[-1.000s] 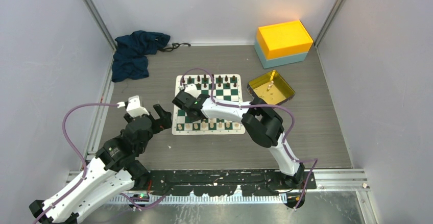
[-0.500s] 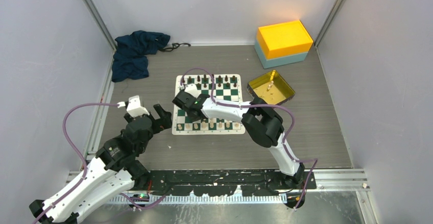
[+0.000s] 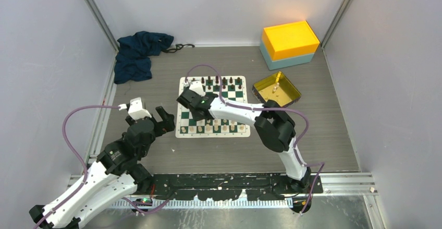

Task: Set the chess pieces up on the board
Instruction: Place the chess piece on the chessboard, then pick up the chess piece from the storage box.

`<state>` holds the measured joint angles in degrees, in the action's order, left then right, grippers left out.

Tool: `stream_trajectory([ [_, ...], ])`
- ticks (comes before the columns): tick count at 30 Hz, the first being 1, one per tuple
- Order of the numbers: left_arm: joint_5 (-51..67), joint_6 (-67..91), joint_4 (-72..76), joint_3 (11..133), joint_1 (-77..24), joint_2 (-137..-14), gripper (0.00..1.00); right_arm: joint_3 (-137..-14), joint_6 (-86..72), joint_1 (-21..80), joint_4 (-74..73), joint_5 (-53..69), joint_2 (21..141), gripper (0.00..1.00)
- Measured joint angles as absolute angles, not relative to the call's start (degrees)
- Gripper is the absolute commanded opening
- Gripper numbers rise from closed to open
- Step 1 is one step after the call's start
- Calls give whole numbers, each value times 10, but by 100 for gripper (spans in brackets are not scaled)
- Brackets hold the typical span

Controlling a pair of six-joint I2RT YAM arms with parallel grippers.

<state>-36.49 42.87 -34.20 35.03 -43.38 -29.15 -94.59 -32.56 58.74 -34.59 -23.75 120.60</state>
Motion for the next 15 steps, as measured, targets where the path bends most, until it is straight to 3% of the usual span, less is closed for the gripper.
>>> stream_trajectory([
  [9, -365, 424, -345, 367, -434, -295, 99, -937, -316, 566, -351, -274, 1112, 33],
  [15, -357, 404, -330, 378, -434, -344, 100, -852, -318, 485, -332, -298, 993, 33],
])
